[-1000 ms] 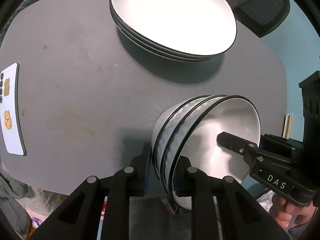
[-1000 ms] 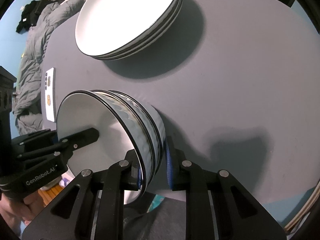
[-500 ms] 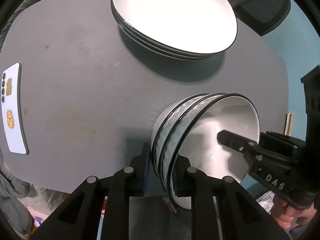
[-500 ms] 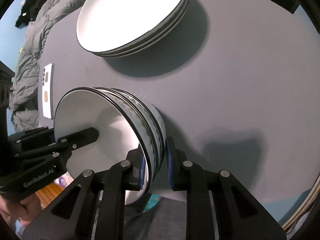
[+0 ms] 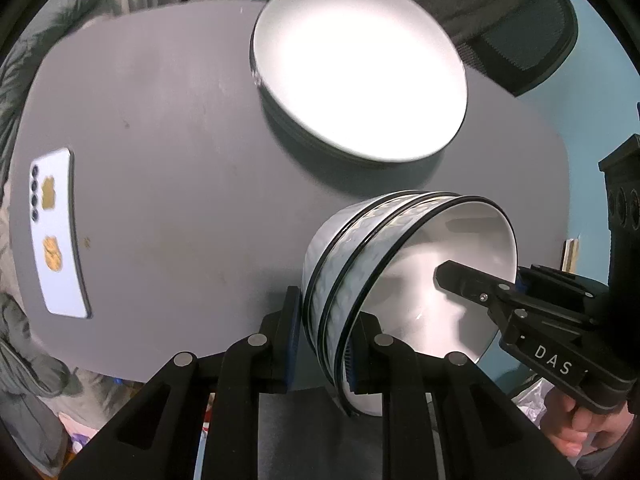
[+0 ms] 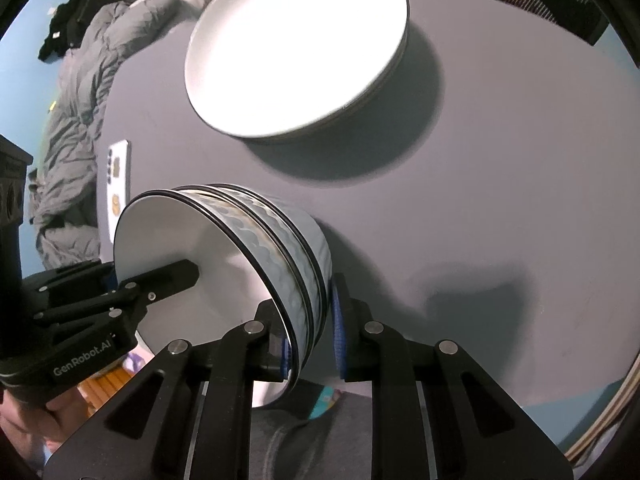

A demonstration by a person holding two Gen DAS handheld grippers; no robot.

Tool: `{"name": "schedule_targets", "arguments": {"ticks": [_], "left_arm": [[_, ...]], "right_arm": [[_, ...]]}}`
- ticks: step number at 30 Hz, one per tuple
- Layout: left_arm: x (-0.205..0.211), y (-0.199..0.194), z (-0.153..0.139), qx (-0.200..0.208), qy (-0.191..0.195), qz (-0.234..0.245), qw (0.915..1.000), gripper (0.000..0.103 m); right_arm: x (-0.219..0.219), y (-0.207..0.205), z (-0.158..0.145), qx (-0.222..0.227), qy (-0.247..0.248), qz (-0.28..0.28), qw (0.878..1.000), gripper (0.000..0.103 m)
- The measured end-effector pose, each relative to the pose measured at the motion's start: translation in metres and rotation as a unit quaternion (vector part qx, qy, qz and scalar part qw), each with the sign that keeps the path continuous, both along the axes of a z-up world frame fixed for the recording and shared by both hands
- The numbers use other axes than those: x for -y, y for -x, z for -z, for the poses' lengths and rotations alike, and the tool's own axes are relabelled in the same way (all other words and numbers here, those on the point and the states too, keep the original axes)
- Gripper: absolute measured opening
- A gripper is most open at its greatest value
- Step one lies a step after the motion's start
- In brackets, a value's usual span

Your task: Organize plates and bowls

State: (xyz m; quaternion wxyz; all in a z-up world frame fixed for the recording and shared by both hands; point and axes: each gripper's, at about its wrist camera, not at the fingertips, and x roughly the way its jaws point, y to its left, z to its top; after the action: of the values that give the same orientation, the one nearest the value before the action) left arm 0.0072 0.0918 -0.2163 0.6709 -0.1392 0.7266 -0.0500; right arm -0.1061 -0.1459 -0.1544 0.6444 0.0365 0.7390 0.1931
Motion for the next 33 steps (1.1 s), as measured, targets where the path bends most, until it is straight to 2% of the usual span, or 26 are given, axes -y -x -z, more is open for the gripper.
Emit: {"name": "schedule_targets", "arguments": {"ticks": [7, 13, 20, 27, 33], "left_arm": [[-0.008, -0.012, -0.027, 0.029, 0.003, 0.001, 0.9996, 0.018], [-0.019, -0.036, -0.036, 0.046, 0.001, 0.001, 0.9989, 0.018], [-0.023, -0.070, -0.023, 0.048, -0.008, 0.001, 0.9988, 0.018], [-0.038, -0.102, -0.004, 0.024, -0.010, -0.001, 0.9997, 0.018], [-0.041, -0.114, -0.008, 0.025, -0.010, -0.003, 0.9996, 0.018]], "right_arm": [[-0.008, -0.026, -0.024, 0.016, -0.011, 0.013, 1.000, 0.017], [-0.020, -0.049, -0.042, 0.038, -0.011, 0.012, 0.999, 0.017], [-0.033, -0.088, -0.035, 0.058, -0.004, 0.008, 0.998, 0.017], [-0.023, -0.120, -0.015, 0.039, 0.000, 0.010, 0.999, 0.017], [-0.028, -0.134, -0.015, 0.037, 0.004, 0.010, 0.999, 0.017]]}}
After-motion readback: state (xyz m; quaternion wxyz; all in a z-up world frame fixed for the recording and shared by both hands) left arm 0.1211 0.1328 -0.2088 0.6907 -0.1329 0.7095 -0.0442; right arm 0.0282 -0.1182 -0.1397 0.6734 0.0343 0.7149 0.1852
